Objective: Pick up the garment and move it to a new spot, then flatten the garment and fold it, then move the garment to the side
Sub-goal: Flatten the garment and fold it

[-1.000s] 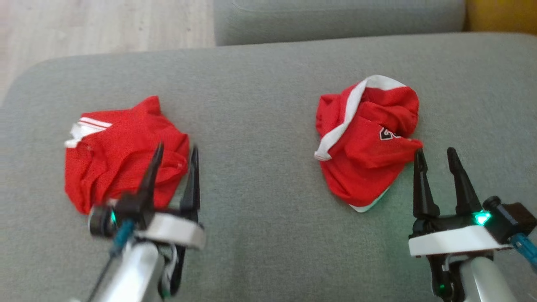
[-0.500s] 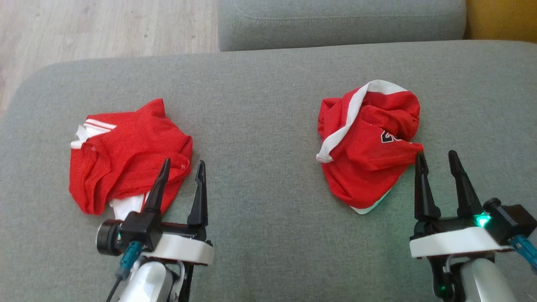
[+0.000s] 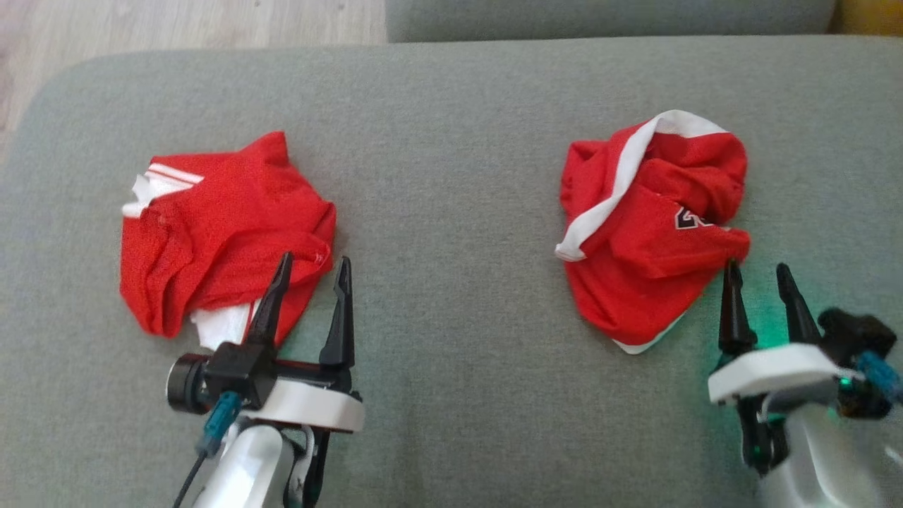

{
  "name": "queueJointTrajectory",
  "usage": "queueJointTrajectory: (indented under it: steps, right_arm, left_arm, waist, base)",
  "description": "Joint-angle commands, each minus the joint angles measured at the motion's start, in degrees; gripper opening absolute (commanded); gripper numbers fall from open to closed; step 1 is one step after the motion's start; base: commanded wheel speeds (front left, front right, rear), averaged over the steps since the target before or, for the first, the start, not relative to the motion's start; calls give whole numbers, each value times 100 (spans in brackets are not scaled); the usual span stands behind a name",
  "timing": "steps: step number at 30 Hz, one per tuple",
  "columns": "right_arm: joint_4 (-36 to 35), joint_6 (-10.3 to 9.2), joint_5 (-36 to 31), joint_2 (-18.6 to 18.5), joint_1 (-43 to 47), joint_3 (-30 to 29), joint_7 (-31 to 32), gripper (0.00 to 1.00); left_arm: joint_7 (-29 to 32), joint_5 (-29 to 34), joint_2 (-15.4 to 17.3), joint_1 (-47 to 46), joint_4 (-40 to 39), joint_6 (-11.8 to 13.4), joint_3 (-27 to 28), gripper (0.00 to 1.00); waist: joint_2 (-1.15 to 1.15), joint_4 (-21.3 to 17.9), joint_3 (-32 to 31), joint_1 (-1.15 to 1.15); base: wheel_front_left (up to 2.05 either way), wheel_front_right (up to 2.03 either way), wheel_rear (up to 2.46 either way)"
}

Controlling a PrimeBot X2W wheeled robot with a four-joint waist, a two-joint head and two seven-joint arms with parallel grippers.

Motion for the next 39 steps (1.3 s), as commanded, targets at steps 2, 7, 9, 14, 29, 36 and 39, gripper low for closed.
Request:
queueJointTrajectory:
  steps: [2, 7, 9, 14, 29, 36, 39]
  right_arm:
    - [220, 44, -82, -33, -405, 57, -16, 100]
    - [984, 44, -305, -33, -892, -19, -36, 100]
    - [1204, 44, -244, -33, -1021, -24, -50, 100]
    - [1514, 44, -188, -33, -1217, 51, -69, 100]
    - [-468, 44, -293, -33, -555, 405, -72, 0]
    - [-1949, 44, -521, -33, -373, 674, -66, 0]
    - [-2227, 44, -670, -33, -513, 850, 69, 0]
  left_arm:
    - [-54, 87, -2, -302, -129, -53, 184, 100]
    - [-54, 127, -52, -388, -53, -111, 187, 100]
    - [-54, 142, -64, -396, -30, -123, 196, 100]
    - [-54, 183, -80, -375, 8, -142, 229, 100]
    - [-54, 254, -132, -208, 45, -149, 328, 100]
    - [-54, 239, -197, -69, 30, -152, 359, 100]
    - [-54, 233, -216, -63, 62, -159, 355, 100]
  waist:
    - [0, 98, 92, -1]
    - [0, 219, 154, -1]
    - [0, 249, 158, -1]
    - [0, 275, 147, -1]
    - [0, 18, -265, -1]
    - [0, 30, -592, -1]
    - [0, 90, -665, -1]
  base:
    - [0, 0, 0]
    - [0, 0, 0]
    - [0, 0, 0]
    - [0, 0, 0]
    - [0, 0, 0]
    - [0, 0, 0]
    - [0, 0, 0]
